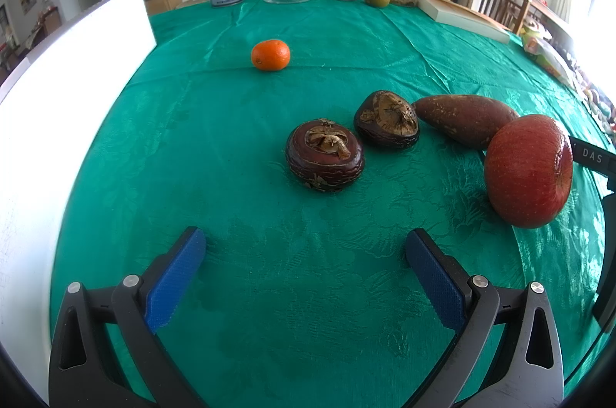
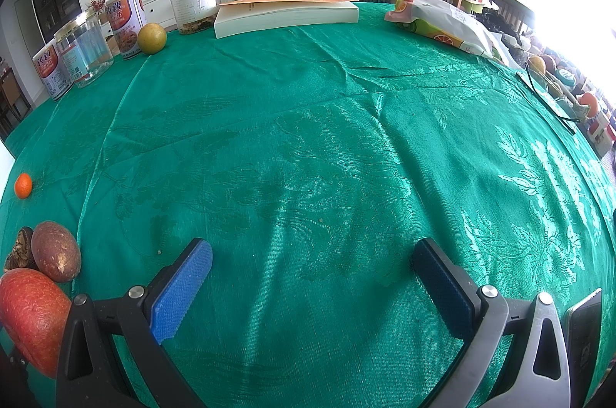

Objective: Organize fruits
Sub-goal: 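Grasp a dark brown round fruit with the left tool while the right tool grasps the red apple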

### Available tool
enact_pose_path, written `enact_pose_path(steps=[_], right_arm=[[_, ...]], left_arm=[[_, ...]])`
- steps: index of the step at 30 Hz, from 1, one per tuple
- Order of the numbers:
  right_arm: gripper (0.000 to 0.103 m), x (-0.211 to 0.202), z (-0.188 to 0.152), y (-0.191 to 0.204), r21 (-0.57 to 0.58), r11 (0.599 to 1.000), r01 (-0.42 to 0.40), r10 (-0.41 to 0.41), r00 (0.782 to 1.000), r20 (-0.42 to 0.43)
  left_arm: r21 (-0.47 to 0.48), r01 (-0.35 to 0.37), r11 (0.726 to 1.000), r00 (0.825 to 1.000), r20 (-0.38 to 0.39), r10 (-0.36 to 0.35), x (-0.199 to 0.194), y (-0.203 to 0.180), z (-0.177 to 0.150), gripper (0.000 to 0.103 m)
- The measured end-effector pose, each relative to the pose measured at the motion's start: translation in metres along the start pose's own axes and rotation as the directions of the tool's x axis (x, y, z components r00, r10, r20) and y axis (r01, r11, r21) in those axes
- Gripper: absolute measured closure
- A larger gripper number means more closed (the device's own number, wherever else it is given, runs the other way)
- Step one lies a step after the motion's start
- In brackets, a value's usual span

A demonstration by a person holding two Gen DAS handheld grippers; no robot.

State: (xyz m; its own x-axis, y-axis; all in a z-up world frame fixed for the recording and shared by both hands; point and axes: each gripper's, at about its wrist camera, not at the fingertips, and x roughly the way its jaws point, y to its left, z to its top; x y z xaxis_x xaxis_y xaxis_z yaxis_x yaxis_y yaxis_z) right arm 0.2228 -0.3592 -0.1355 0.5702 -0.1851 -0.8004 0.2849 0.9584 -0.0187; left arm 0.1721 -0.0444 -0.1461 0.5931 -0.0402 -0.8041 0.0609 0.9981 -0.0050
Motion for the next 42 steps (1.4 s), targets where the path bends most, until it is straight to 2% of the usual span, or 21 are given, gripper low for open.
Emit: enact_pose_path(steps=[12,14,16,18,22,25,28,29,30,31,33,34,36,39,40,42], right_arm=[[0.000,0.000,0.000,0.000,0.000,1.000,0.000,0.000,1.000,0.000],[0.000,0.000,0.000,0.000,0.000,1.000,0.000,0.000,1.000,0.000],[0.000,0.000,0.000,0.000,0.000,1.000,0.000,0.000,1.000,0.000],[0.000,0.000,0.000,0.000,0.000,1.000,0.000,0.000,1.000,0.000],[0.000,0.000,0.000,0.000,0.000,1.000,0.000,0.000,1.000,0.000],[0.000,0.000,0.000,0.000,0.000,1.000,0.001,-0.001,1.000,0.000],[0.000,0.004,0.007,0.004,0.009,1.000,0.010,-0.010,1.000,-0.014],[0.000,0.002,0.009,0.002,-0.004,1.000,-0.014,0.014,0.999,-0.048],[0.012,-0.007,0.007,-0.001,0.014,1.000,-0.026,0.026,0.999,-0.047],[0.021,-0.023,0.004,-0.005,0.033,0.998,-0.057,0.057,0.998,-0.015],[0.016,-0.057,-0.007,-0.005,0.000,0.991,-0.137,0.136,0.990,0.046],[0.007,-0.070,-0.014,0.000,-0.041,0.985,-0.165,0.167,0.985,0.035],[0.006,-0.091,-0.029,0.017,-0.113,0.961,-0.250,0.253,0.967,0.009],[0.006,-0.107,-0.044,0.060,-0.208,0.912,-0.354,0.354,0.935,-0.039],[0.006,-0.106,-0.045,0.078,-0.243,0.900,-0.362,0.360,0.931,-0.053],[0.006,-0.097,-0.047,0.111,-0.316,0.900,-0.300,0.302,0.952,-0.046]], left_arm=[[-0.005,0.010,1.000,1.000,0.003,-0.010,-0.001,0.001,0.000,0.001],[-0.009,0.063,0.998,0.998,0.011,-0.063,-0.004,0.006,0.000,0.001],[-0.045,0.148,0.988,0.989,0.009,-0.147,-0.012,0.015,0.001,0.002],[-0.061,0.195,0.979,0.981,0.022,-0.194,-0.022,0.024,0.003,0.002],[0.016,0.207,0.978,0.978,-0.020,-0.207,-0.025,0.022,0.015,0.002],[0.060,0.203,0.977,0.979,-0.010,-0.203,-0.015,0.017,0.029,0.002],[0.120,0.173,0.978,0.985,-0.021,-0.172,0.007,0.009,0.044,0.003],[0.135,0.160,0.978,0.987,-0.032,-0.157,0.014,0.008,0.047,0.003],[0.145,0.152,0.978,0.988,-0.037,-0.148,0.018,0.009,0.047,0.006],[0.151,0.149,0.977,0.989,-0.037,-0.145,0.021,0.011,0.047,0.014],[0.169,0.143,0.975,0.990,-0.030,-0.140,0.024,0.014,0.044,0.025],[0.186,0.144,0.972,0.990,-0.013,-0.144,0.022,0.014,0.042,0.036],[0.194,0.151,0.969,0.988,0.009,-0.155,0.016,0.014,0.041,0.057],[0.130,0.199,0.971,0.979,0.008,-0.202,0.003,0.023,0.035,0.058],[0.103,0.210,0.972,0.977,0.008,-0.212,-0.004,0.027,0.032,0.058],[0.040,0.236,0.971,0.972,0.001,-0.236,-0.021,0.038,0.025,0.058]])
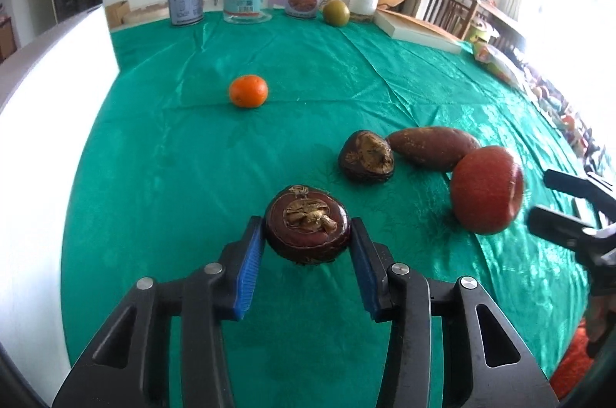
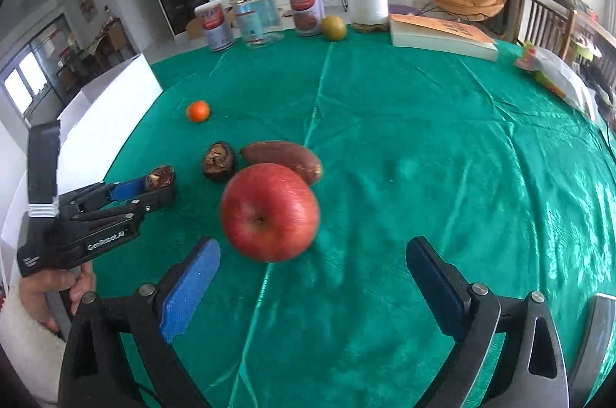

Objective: Organize fruits
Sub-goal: 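Carry both fruits into the white box and open both tools to release them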

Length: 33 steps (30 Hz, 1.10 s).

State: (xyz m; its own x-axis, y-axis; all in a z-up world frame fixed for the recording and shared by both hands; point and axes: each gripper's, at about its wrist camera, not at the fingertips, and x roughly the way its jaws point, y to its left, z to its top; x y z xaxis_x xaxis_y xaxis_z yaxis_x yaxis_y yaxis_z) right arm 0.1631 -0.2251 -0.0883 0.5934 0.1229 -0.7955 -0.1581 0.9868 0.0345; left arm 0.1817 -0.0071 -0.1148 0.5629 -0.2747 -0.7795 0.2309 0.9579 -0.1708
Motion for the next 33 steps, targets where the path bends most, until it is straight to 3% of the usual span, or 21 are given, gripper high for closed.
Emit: enact_pose_path(steps=[2,3,4,6,10,13,15,19,21,23,25,27,30,33], right_arm=[[0.006,0.024,0.006,0.016,-0.037,0.997,0.071,-0.072,0.997,-0.037],[0.012,0.032,0.008,0.019,-0.038,0.996,0.076,-0.078,0.995,-0.064],[0.036,0.035,0.008,0.019,-0.005,1.000,0.021,-0.021,0.997,-0.068],[0.036,0.029,0.005,0.015,0.068,0.997,0.048,-0.042,0.996,-0.078],[0.036,-0.002,-0.016,0.010,0.163,0.983,-0.087,0.102,0.991,-0.086],[0.036,-0.027,-0.032,0.018,0.249,0.940,-0.235,0.271,0.955,-0.121],[0.036,-0.045,-0.029,0.044,0.229,0.919,-0.322,0.355,0.927,-0.124],[0.036,-0.083,0.002,0.126,0.085,0.861,-0.501,0.508,0.856,-0.096],[0.036,-0.095,0.022,0.176,-0.011,0.824,-0.567,0.562,0.820,-0.110],[0.036,-0.098,0.040,0.228,-0.107,0.791,-0.602,0.588,0.798,-0.134],[0.036,-0.090,0.054,0.279,-0.216,0.774,-0.596,0.571,0.803,-0.168],[0.036,-0.068,0.060,0.322,-0.276,0.761,-0.588,0.543,0.809,-0.226],[0.036,-0.037,0.051,0.364,-0.350,0.761,-0.546,0.462,0.835,-0.297],[0.035,-0.012,0.039,0.385,-0.402,0.760,-0.511,0.388,0.853,-0.349]], left_arm=[[-0.054,0.022,0.998,1.000,-0.015,-0.023,-0.019,0.005,-0.008,0.058],[-0.075,0.029,0.997,0.999,-0.021,-0.031,-0.029,0.008,-0.013,0.058],[-0.090,0.040,0.995,0.999,-0.027,-0.042,-0.040,0.010,-0.018,0.058],[-0.101,0.063,0.993,0.997,-0.032,-0.067,-0.066,0.012,-0.029,0.058],[-0.078,0.147,0.986,0.989,-0.019,-0.148,-0.132,0.010,-0.050,0.058],[-0.095,0.237,0.967,0.971,-0.008,-0.238,-0.181,0.018,-0.050,0.058],[-0.120,0.261,0.958,0.965,0.040,-0.258,-0.216,0.038,-0.040,0.058],[-0.169,0.077,0.983,0.986,0.157,-0.051,-0.272,0.101,-0.019,0.058],[-0.229,-0.038,0.973,0.988,0.135,0.070,-0.275,0.138,-0.013,0.058],[-0.286,-0.097,0.953,0.990,0.072,0.123,-0.257,0.175,-0.008,0.058],[-0.337,-0.182,0.924,0.982,-0.019,0.187,-0.226,0.212,-0.009,0.058],[-0.351,-0.272,0.896,0.962,-0.120,0.245,-0.190,0.240,-0.016,0.058],[-0.400,-0.310,0.862,0.945,-0.227,0.234,-0.153,0.269,-0.035,0.058],[-0.430,-0.339,0.837,0.934,-0.258,0.246,-0.145,0.282,-0.047,0.056]])
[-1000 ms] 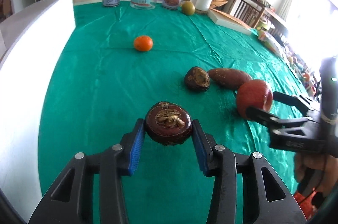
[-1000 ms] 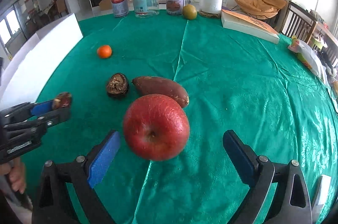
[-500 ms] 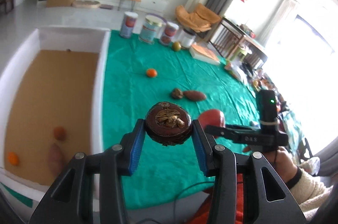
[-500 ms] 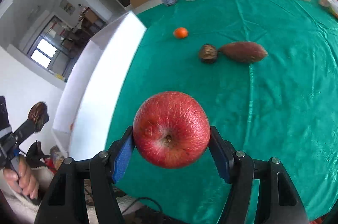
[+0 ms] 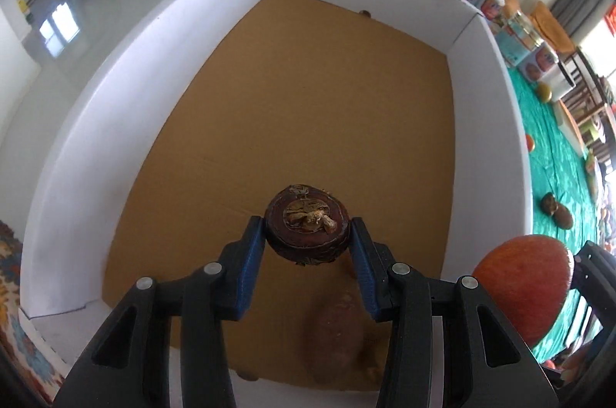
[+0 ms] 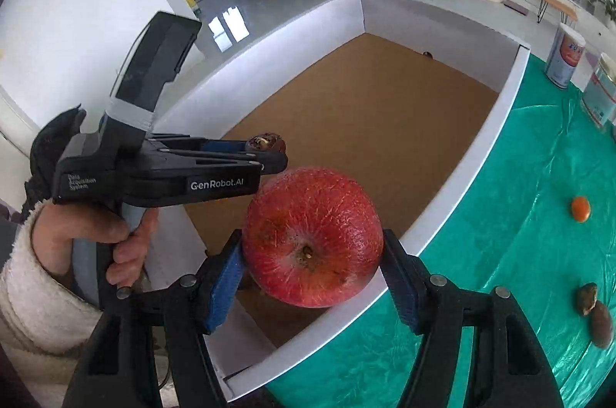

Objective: Organize fruits
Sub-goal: 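Carry both fruits into the white box and open both tools to release them, then bring both tools back over the table, left tool toward the tangerine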

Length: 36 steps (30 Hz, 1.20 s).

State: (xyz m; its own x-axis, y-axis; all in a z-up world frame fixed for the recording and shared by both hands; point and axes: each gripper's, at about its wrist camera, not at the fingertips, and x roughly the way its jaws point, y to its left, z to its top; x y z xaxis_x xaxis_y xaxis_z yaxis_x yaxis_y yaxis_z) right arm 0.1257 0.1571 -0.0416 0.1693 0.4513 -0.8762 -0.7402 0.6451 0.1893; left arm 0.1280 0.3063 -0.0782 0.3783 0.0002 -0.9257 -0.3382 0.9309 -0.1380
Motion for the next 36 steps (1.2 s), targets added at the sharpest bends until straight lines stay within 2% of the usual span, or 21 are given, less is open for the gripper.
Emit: enact_pose_path(steps=[2,3,4,6,9,12,14,15,17,18,19,20,22,24,26,31,34,35,36], right_arm=[[0.034,0.001,0.000,-0.003,0.016,1.000,-0.006,0.006,0.999,0.036],[0.034,-0.007,-0.001,-0.008,0.042,0.999,-0.014,0.010,0.996,0.086],[0.033,-0.020,-0.001,-0.016,0.074,0.997,-0.032,0.022,0.990,0.139],[0.025,-0.052,-0.005,-0.035,0.126,0.991,-0.048,0.017,0.971,0.240],[0.011,-0.105,-0.032,-0.065,0.164,0.986,0.020,-0.080,0.927,0.367],[0.003,-0.139,-0.090,-0.108,0.270,0.956,0.113,-0.222,0.881,0.419],[0.003,-0.145,-0.139,-0.144,0.388,0.904,0.181,-0.339,0.856,0.389],[0.003,-0.144,-0.167,-0.163,0.446,0.867,0.222,-0.401,0.843,0.358],[0.003,-0.139,-0.219,-0.203,0.554,0.763,0.333,-0.533,0.809,0.247],[0.003,-0.142,-0.245,-0.220,0.601,0.707,0.373,-0.582,0.790,0.194],[0.003,-0.143,-0.271,-0.234,0.643,0.656,0.394,-0.613,0.776,0.150],[0.003,-0.142,-0.291,-0.245,0.680,0.610,0.408,-0.635,0.764,0.111],[0.003,-0.150,-0.321,-0.265,0.734,0.538,0.415,-0.662,0.747,0.063],[0.003,-0.156,-0.334,-0.271,0.753,0.512,0.412,-0.678,0.732,0.061],[0.003,-0.160,-0.339,-0.276,0.752,0.504,0.424,-0.689,0.723,0.055],[0.003,-0.140,-0.315,-0.290,0.738,0.513,0.439,-0.691,0.721,0.052],[0.003,-0.127,-0.311,-0.298,0.729,0.514,0.452,-0.691,0.722,0.040],[0.003,-0.124,-0.312,-0.298,0.727,0.512,0.458,-0.692,0.721,0.033],[0.003,-0.121,-0.314,-0.300,0.729,0.509,0.457,-0.683,0.731,0.018]], left_arm=[[-0.003,-0.027,1.000,0.999,0.037,0.027,-0.004,0.001,-0.002,0.040],[-0.004,-0.038,0.999,0.997,0.068,0.039,-0.010,0.000,-0.004,0.024],[-0.008,-0.047,0.999,0.994,0.102,0.048,-0.018,-0.001,-0.006,0.017],[0.000,-0.045,0.999,0.984,0.170,0.045,-0.040,-0.006,-0.008,0.016],[0.063,-0.008,0.998,0.962,0.272,-0.009,-0.075,-0.036,-0.017,0.013],[0.202,0.079,0.976,0.931,0.336,-0.144,-0.106,-0.091,-0.043,0.007],[0.321,0.158,0.934,0.910,0.321,-0.264,-0.117,-0.137,-0.066,0.004],[0.375,0.202,0.905,0.902,0.289,-0.321,-0.117,-0.160,-0.078,0.003],[0.471,0.308,0.827,0.886,0.176,-0.430,-0.105,-0.210,-0.104,0.002],[0.500,0.351,0.792,0.879,0.115,-0.462,-0.094,-0.233,-0.115,0.002],[0.516,0.377,0.769,0.878,0.063,-0.474,-0.076,-0.255,-0.124,0.002],[0.519,0.383,0.764,0.884,0.035,-0.467,-0.060,-0.275,-0.128,0.002],[0.511,0.343,0.788,0.913,0.017,-0.408,-0.017,-0.306,-0.130,0.003],[0.501,0.271,0.822,0.939,0.050,-0.340,0.015,-0.318,-0.134,0.004],[0.489,0.192,0.851,0.958,0.096,-0.271,0.043,-0.328,-0.130,0.004],[0.456,0.110,0.883,0.967,0.157,-0.201,0.070,-0.329,-0.122,0.004],[0.477,0.045,0.878,0.966,0.204,-0.161,0.073,-0.330,-0.127,0.003],[0.479,0.047,0.877,0.966,0.201,-0.161,0.073,-0.331,-0.127,0.003],[0.476,0.046,0.878,0.967,0.200,-0.160,0.074,-0.330,-0.126,0.001]])
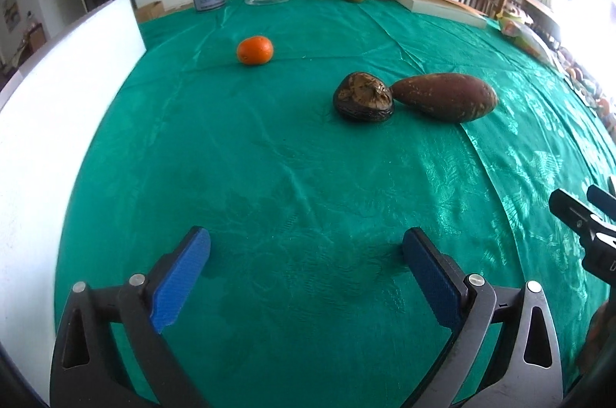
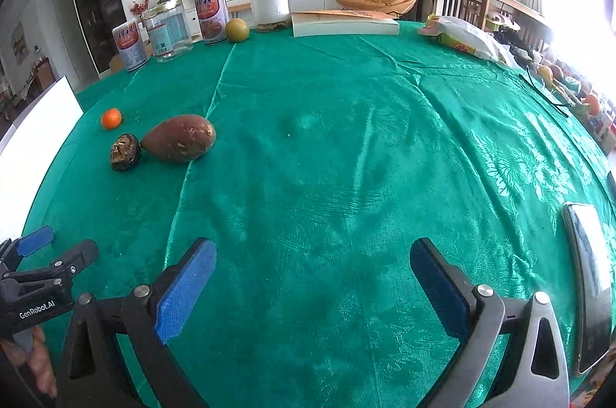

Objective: Organize fruits

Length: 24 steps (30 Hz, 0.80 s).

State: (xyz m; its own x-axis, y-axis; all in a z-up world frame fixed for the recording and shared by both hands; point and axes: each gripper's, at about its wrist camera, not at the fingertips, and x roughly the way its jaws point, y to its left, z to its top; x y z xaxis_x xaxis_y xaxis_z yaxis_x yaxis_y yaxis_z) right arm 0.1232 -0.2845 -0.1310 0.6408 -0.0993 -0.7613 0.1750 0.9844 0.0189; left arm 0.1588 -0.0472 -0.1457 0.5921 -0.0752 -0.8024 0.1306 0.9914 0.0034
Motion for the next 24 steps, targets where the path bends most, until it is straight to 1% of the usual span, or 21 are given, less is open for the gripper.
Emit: enact_pose_path(steps=[6,14,16,18,19,20,21,22,23,24], right_arm=[[0.003,0.006,-0.001,-0.005,0.025,1.000,0.013,-0.012,0.999,-0.035],[0.000,0.011,-0.002,0.001,-0.008,0.999,0.042,-0.043,0.997,-0.060],[0.000,0.010,-0.002,0.002,-0.006,0.999,0.041,-0.041,0.997,-0.059],[0.000,0.010,-0.002,0.002,-0.006,0.999,0.041,-0.041,0.997,-0.059],[0.000,0.010,-0.002,0.002,-0.006,0.999,0.041,-0.041,0.997,-0.059],[0.000,0.010,-0.002,0.002,-0.006,0.999,0.041,-0.041,0.997,-0.059],[0.000,0.010,-0.002,0.002,-0.006,0.999,0.041,-0.041,0.997,-0.059],[0.000,0.010,-0.002,0.001,-0.006,0.999,0.041,-0.041,0.997,-0.059],[0.000,0.010,-0.002,0.002,-0.006,0.999,0.041,-0.041,0.997,-0.059],[0.000,0.010,-0.002,0.001,-0.006,0.999,0.041,-0.041,0.997,-0.059]], left_arm=[[-0.001,-0.002,1.000,1.000,-0.003,0.002,0.003,0.000,0.000,0.000],[-0.003,-0.001,1.000,1.000,-0.003,0.000,0.003,0.001,0.000,0.000],[-0.002,0.014,1.000,1.000,-0.002,-0.014,0.001,0.002,-0.001,0.001],[-0.001,0.073,0.997,0.997,-0.028,-0.073,-0.001,0.009,0.002,0.001],[-0.049,0.116,0.992,0.992,-0.038,-0.118,-0.005,0.020,0.008,0.003],[-0.117,0.153,0.981,0.987,-0.020,-0.157,-0.010,0.033,0.015,0.003],[-0.191,0.183,0.964,0.983,0.021,-0.182,-0.017,0.047,0.025,0.003],[-0.252,0.194,0.948,0.981,0.071,-0.182,-0.024,0.060,0.037,0.003],[-0.287,0.194,0.938,0.979,0.113,-0.167,-0.028,0.070,0.050,0.003],[-0.302,0.182,0.936,0.980,0.134,-0.147,-0.028,0.075,0.064,0.003]])
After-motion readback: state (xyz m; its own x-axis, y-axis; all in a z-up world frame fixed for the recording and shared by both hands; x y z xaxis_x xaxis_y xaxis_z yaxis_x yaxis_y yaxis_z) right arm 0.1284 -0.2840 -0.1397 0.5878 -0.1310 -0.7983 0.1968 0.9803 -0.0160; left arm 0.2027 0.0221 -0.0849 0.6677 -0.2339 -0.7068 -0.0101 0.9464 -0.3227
